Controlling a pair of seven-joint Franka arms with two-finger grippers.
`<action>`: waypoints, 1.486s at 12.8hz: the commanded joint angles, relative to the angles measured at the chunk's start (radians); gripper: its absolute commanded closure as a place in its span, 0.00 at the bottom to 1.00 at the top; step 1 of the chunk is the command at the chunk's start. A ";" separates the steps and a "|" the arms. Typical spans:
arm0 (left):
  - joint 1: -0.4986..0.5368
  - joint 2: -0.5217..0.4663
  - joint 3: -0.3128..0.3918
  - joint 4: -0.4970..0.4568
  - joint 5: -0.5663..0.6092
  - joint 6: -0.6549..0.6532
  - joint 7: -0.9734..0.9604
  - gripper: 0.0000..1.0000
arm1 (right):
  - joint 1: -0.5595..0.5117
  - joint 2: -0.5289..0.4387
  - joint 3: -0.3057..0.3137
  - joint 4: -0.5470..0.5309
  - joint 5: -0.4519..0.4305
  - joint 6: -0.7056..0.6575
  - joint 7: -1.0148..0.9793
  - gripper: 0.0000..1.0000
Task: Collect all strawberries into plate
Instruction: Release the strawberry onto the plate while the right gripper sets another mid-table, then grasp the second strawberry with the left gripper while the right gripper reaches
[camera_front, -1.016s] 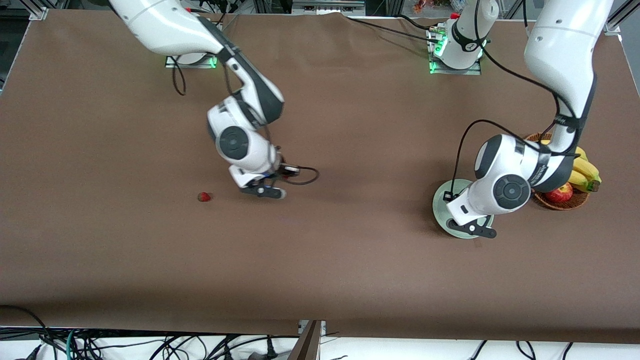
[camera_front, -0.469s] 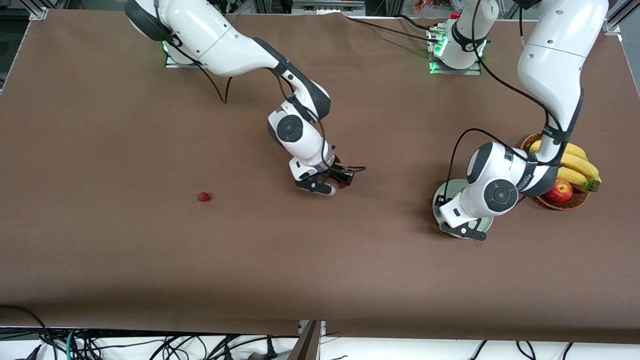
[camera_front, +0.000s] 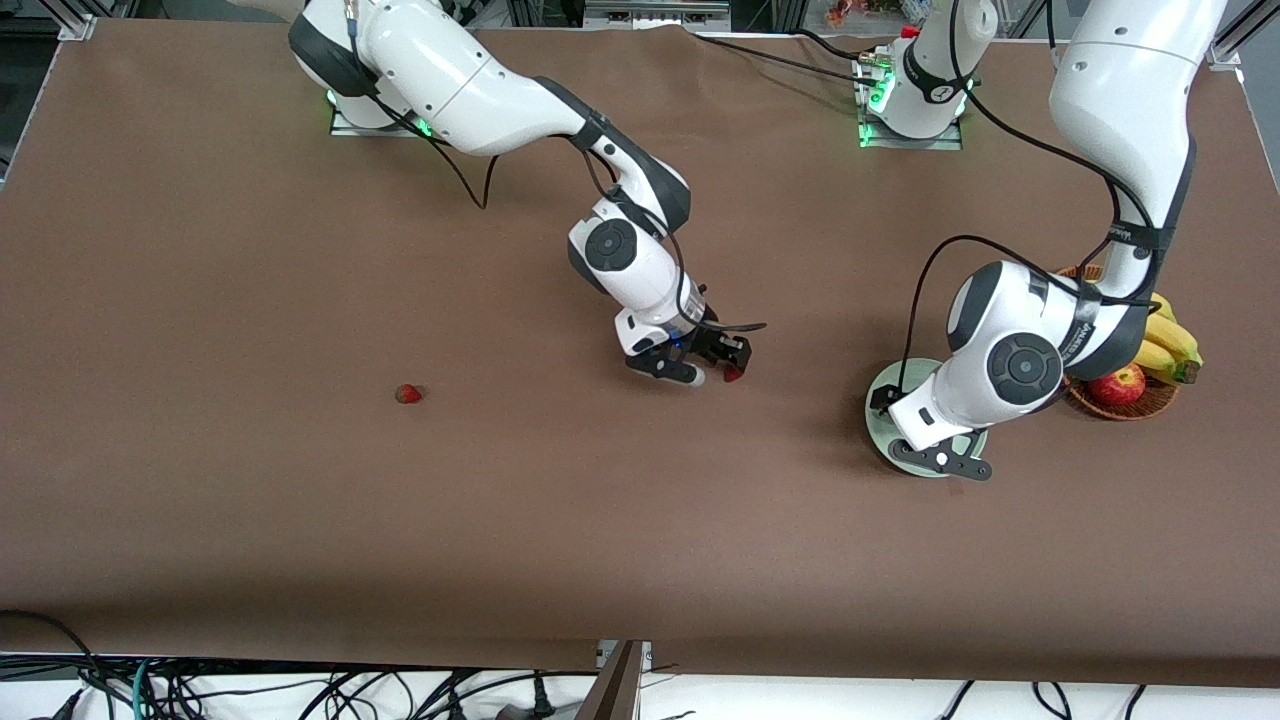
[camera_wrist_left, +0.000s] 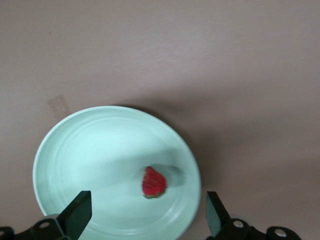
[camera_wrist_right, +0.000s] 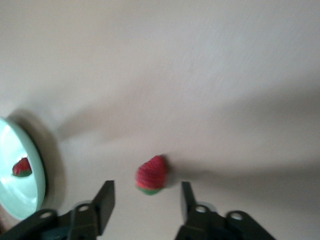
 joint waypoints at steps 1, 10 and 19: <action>-0.001 -0.031 -0.014 -0.007 -0.098 -0.019 -0.002 0.00 | -0.122 -0.156 0.010 -0.027 -0.010 -0.307 -0.132 0.00; -0.195 0.114 -0.075 -0.009 -0.095 0.286 -0.374 0.00 | -0.380 -0.293 -0.179 -0.223 -0.018 -0.771 -0.909 0.00; -0.281 0.205 -0.019 -0.003 -0.043 0.393 -0.374 0.64 | -0.393 -0.298 -0.270 -0.443 -0.021 -0.533 -1.107 0.00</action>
